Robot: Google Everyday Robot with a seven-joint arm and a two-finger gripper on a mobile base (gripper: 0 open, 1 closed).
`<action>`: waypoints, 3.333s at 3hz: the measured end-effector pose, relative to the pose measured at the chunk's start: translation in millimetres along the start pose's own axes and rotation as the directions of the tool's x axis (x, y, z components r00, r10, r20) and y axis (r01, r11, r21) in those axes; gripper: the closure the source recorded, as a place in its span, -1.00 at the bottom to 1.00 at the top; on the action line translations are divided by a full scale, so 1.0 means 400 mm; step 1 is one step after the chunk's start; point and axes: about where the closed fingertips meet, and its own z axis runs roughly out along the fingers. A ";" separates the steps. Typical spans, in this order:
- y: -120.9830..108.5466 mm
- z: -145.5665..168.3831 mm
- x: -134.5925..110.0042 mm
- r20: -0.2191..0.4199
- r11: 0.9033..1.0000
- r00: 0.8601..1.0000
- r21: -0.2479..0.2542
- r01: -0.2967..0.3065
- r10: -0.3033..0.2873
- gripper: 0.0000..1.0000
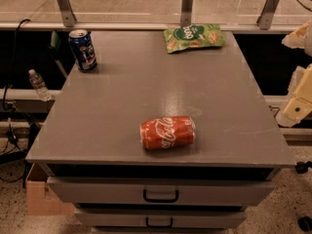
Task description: Move pepsi can near coke can
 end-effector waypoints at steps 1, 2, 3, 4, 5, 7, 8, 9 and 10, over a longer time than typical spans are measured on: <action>0.000 0.000 0.000 0.000 1.000 1.000 0.000 0.000 0.000 -1.00; -0.010 0.001 -0.005 0.018 1.000 1.000 -0.006 0.005 -0.005 -1.00; -0.049 0.044 -0.097 0.113 0.997 0.991 -0.029 0.072 -0.068 -1.00; -0.068 0.108 -0.266 0.237 0.990 0.964 -0.040 0.133 -0.120 -1.00; -0.056 0.164 -0.452 0.349 0.987 0.927 -0.032 0.156 -0.136 -1.00; -0.070 0.166 -0.488 0.379 0.989 0.915 -0.004 0.150 -0.138 -1.00; -0.102 0.211 -0.542 0.453 0.991 0.884 -0.003 0.132 -0.116 -1.00; -0.133 0.294 -0.695 0.573 0.990 0.814 -0.036 0.139 -0.094 -1.00; -0.126 0.379 -0.866 0.659 0.974 0.748 -0.104 0.200 -0.083 -1.00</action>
Offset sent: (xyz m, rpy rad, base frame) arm 0.0092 -0.0015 -0.0008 0.0375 0.0109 0.0249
